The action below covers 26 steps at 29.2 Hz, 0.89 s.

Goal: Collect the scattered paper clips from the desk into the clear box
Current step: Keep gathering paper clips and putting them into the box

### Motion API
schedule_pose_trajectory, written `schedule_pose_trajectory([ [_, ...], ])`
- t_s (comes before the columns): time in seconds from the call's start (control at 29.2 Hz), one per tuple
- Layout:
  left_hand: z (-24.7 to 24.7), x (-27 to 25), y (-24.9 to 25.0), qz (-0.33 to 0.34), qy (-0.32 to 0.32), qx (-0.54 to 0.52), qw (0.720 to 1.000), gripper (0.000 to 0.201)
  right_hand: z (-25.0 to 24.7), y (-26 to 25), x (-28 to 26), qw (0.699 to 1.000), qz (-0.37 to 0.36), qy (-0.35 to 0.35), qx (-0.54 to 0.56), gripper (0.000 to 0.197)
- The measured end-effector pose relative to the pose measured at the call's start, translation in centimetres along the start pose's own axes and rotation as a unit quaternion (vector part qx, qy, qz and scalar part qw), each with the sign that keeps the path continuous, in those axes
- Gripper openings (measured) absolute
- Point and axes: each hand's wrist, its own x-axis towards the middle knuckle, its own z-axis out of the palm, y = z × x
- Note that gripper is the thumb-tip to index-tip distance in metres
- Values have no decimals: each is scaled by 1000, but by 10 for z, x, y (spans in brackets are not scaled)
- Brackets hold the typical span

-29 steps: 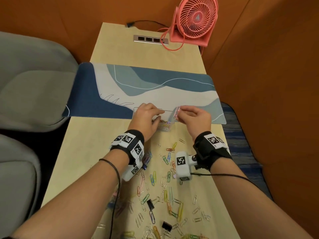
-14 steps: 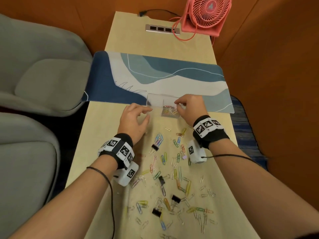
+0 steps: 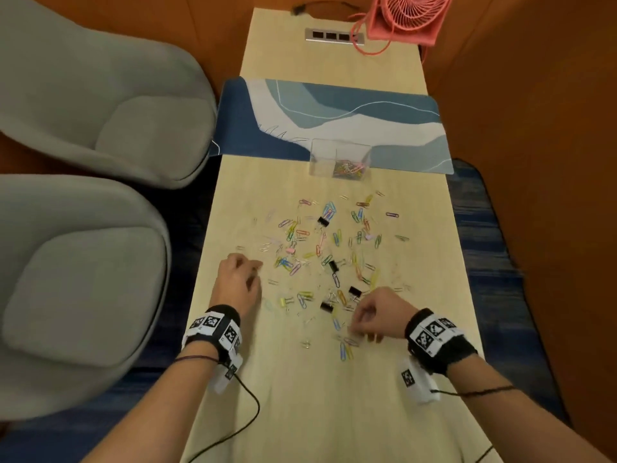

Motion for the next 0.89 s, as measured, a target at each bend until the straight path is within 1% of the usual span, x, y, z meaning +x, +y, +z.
schedule_pose_trajectory([
  [0.07, 1, -25, 0, 2, 1, 12, 1000, 31, 29, 4, -12, 998, 12, -57, -12, 12],
  [0.1, 2, -37, 3, 4, -3, 9, 1000, 32, 41, 7, -15, 997, 13, -69, -22, 11],
  [0.14, 4, -48, 6, 6, -8, 4, 1000, 32, 52, 10, -16, 997, 9, -65, -32, 10],
  [0.17, 6, -59, 10, 10, -12, 0, 1000, 32, 61, 13, -17, 998, 1, -46, -47, 10],
  [0.24, 12, -76, 18, 19, -19, -11, 1000, 32, 75, 16, -16, 998, -28, 15, -62, 14],
  [0.31, 19, -89, 25, 29, -28, -23, 999, 33, 81, 15, -15, 995, -58, 64, -47, 16],
  [0.38, 25, -98, 30, 37, -37, -43, 998, 35, 83, 16, -15, 990, -78, 106, -42, 14],
  [0.44, 28, -103, 34, 24, -39, -69, 997, 40, 81, 19, -18, 981, -73, 175, -52, 14],
  [0.48, 29, -105, 35, 9, -37, -78, 996, 44, 81, 22, -18, 974, -62, 210, -64, 17],
  [0.51, 30, -107, 35, -5, -34, -81, 996, 47, 81, 24, -19, 968, -42, 232, -82, 23],
  [0.58, 31, -112, 37, -17, -36, -75, 996, 49, 87, 28, -18, 964, -8, 237, -120, 44],
  [0.65, 34, -118, 41, -7, -45, -71, 996, 46, 97, 26, -13, 965, -1, 227, -130, 57],
  [0.75, 40, -123, 49, 28, -69, -73, 995, 43, 108, 17, -5, 967, -27, 218, -131, 57],
  [0.82, 43, -124, 53, 40, -78, -73, 993, 48, 110, 11, -3, 965, -36, 227, -124, 53],
  [0.89, 45, -121, 55, 44, -82, -65, 994, 54, 111, 10, -5, 962, -26, 243, -118, 50],
])
